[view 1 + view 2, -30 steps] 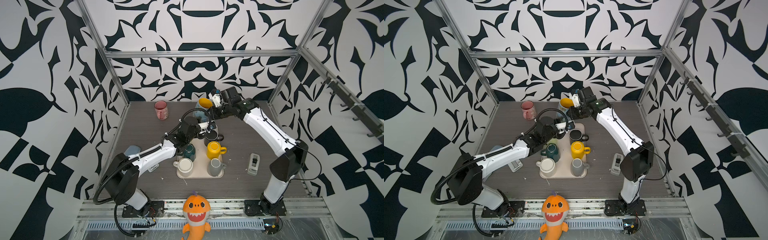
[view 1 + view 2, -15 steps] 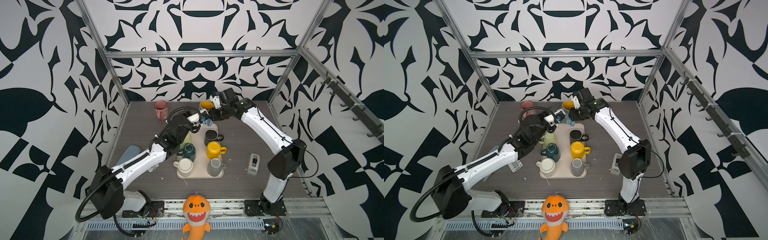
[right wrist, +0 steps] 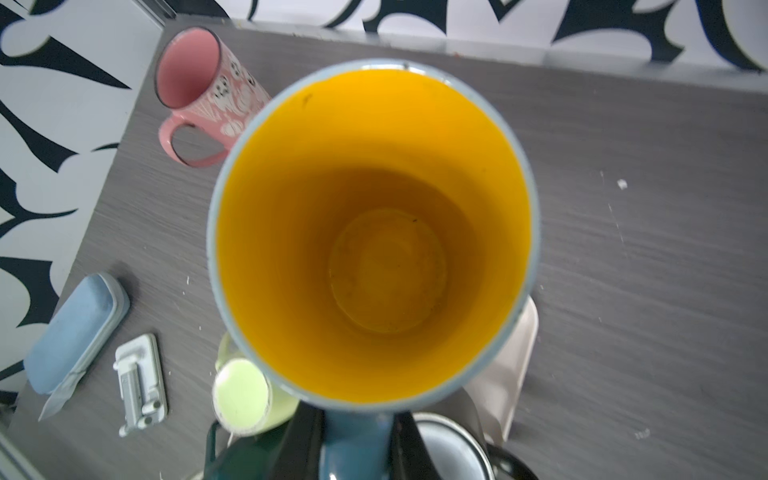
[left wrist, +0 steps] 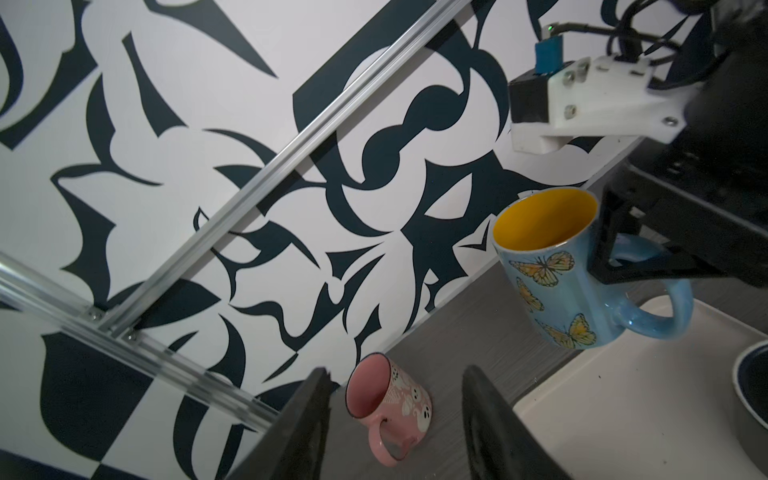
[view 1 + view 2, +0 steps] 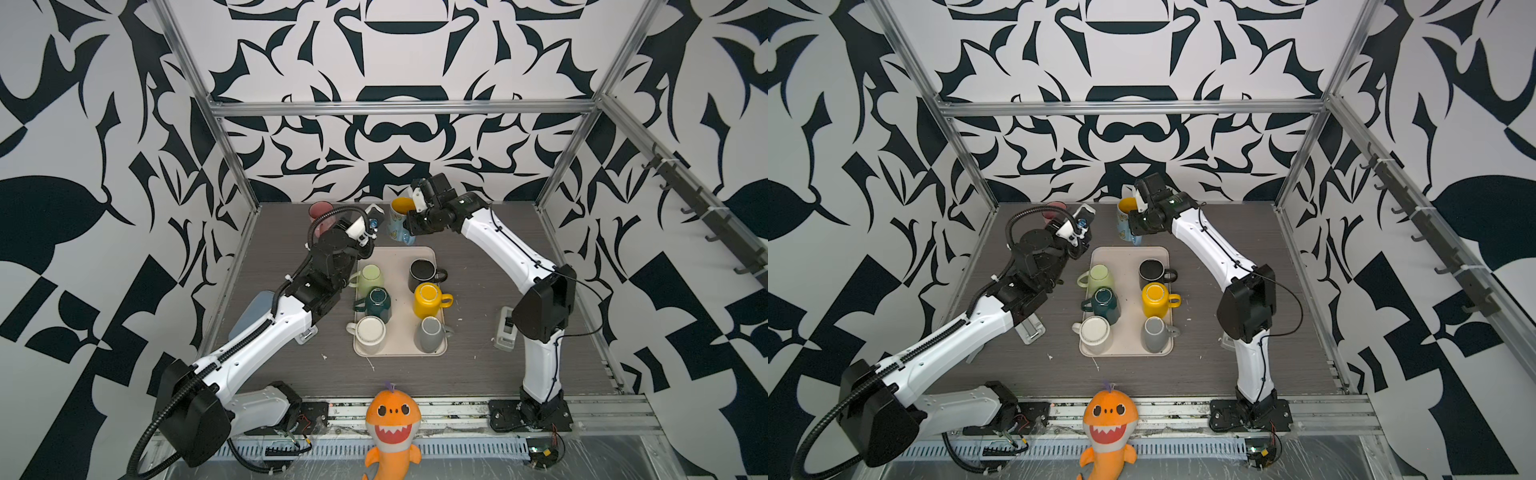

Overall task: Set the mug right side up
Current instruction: 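Carry the blue mug toward the pink mug while the left arm draws back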

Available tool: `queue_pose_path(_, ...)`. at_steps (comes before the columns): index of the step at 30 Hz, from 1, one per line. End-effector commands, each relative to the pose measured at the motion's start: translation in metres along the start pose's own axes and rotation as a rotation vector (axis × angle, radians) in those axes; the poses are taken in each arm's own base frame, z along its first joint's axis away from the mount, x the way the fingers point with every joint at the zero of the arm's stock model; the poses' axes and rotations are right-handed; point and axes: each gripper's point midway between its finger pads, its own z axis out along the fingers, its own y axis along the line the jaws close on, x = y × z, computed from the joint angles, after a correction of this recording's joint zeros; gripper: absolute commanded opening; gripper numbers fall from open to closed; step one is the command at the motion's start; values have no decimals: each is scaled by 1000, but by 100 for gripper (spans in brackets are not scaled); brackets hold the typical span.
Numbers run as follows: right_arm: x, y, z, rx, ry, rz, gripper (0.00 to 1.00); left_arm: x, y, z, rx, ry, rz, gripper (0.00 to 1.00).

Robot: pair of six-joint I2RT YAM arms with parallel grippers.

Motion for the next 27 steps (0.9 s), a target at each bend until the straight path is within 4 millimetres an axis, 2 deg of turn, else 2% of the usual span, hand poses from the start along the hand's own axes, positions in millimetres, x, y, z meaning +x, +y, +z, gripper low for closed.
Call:
queue_pose_path(1, -64, 35, -36, -56, -246, -62, 0, 4, 26, -6, -38, 54, -183, 54)
queue_pose_path(9, -77, 44, -2, -23, -285, -74, 0, 34, 49, -14, -24, 143, -482, 55)
queue_pose_path(13, -83, 52, 17, -31, -306, -75, 0, 41, 52, -20, 25, 149, -602, 55)
queue_pose_path(27, -97, 70, 66, -38, -366, -84, 0, 64, 40, -24, 62, 203, -675, 55)
